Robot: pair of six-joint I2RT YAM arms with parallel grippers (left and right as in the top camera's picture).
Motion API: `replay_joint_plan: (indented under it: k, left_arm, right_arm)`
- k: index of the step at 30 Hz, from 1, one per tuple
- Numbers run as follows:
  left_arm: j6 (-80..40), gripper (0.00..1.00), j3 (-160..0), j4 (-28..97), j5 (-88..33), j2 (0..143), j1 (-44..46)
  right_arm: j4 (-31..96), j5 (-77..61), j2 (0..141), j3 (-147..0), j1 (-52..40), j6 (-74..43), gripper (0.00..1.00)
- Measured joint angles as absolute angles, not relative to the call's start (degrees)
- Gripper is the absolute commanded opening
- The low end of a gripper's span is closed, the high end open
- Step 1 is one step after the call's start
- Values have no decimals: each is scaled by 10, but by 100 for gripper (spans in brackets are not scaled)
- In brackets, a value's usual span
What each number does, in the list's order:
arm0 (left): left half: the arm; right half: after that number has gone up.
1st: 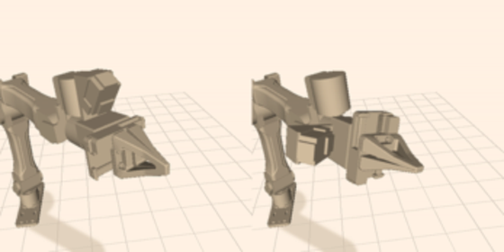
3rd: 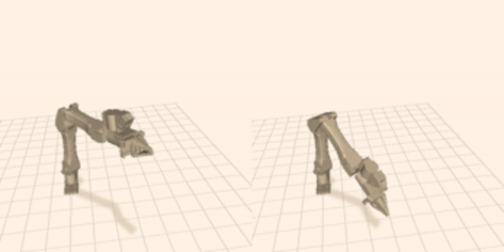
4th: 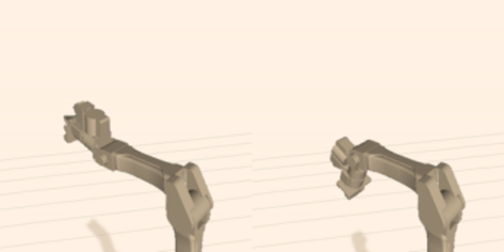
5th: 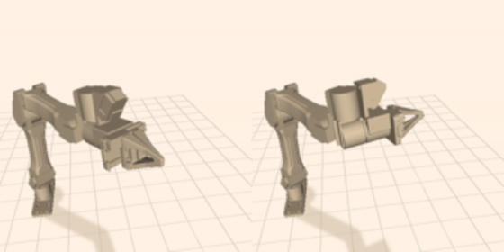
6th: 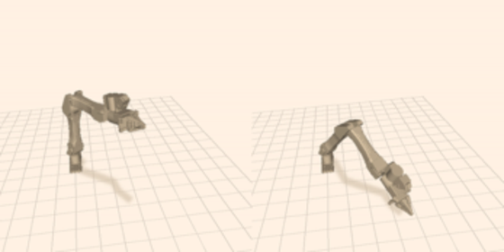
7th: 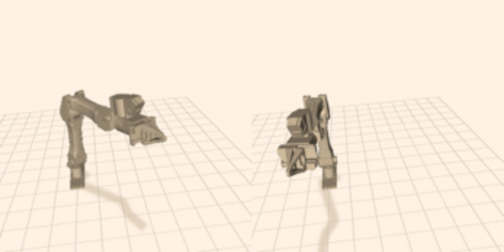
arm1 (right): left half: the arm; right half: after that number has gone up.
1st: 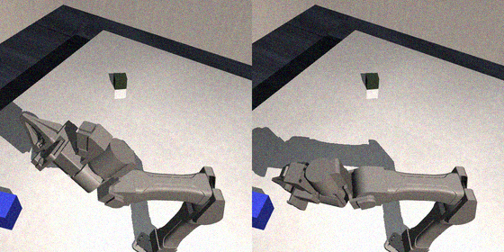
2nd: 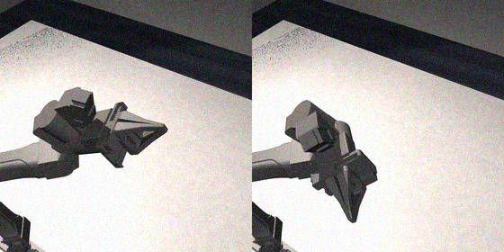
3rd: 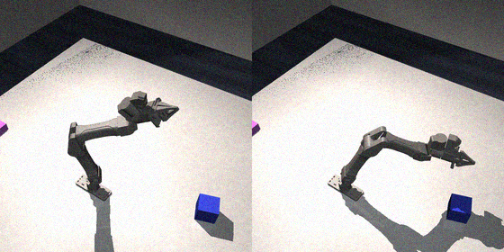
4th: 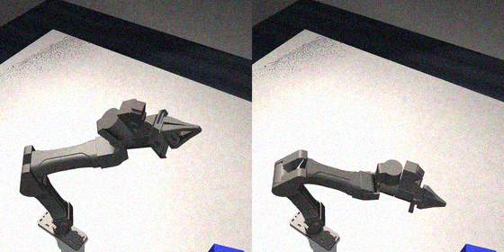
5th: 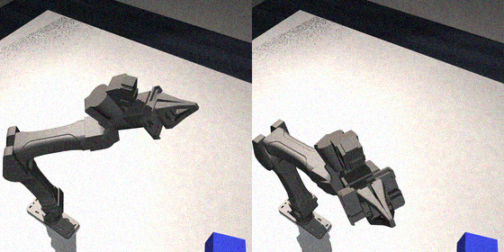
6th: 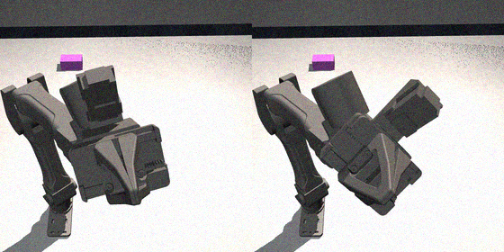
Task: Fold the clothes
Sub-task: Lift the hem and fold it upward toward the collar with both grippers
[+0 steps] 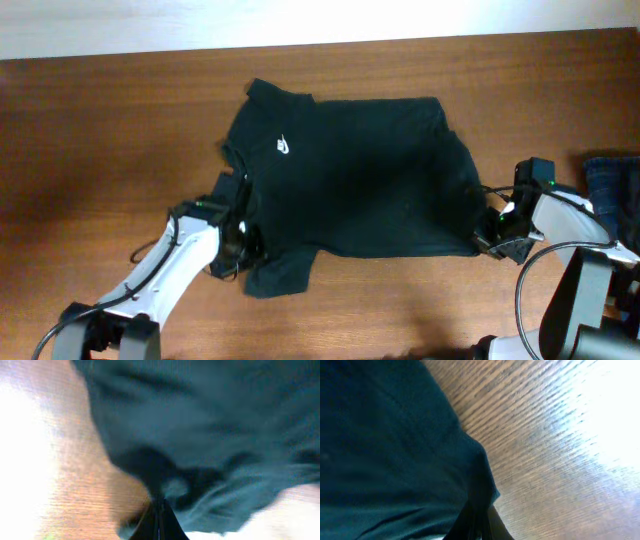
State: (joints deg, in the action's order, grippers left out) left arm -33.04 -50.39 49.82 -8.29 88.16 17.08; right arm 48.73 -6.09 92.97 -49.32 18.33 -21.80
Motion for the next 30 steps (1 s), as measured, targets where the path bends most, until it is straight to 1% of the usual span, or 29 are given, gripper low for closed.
replay_joint_plan:
  k: [5,11,19,25,30]
  left_arm:
    - [-316,1,-548,513,-82,882,171]
    - [-308,1,-559,515,-74,882,171]
    - [-308,1,-579,516,-70,882,160]
    - [-308,0,-588,517,-71,882,138]
    - [-308,1,-588,518,-71,882,137]
  right_arm:
    - [517,-61,930,-536,183,-217,4]
    - [529,-61,930,-564,173,-206,4]
    - [510,-61,930,-569,125,-211,4]
    - [505,-61,930,-572,122,-223,4]
    - [480,-63,930,-572,122,-223,4]
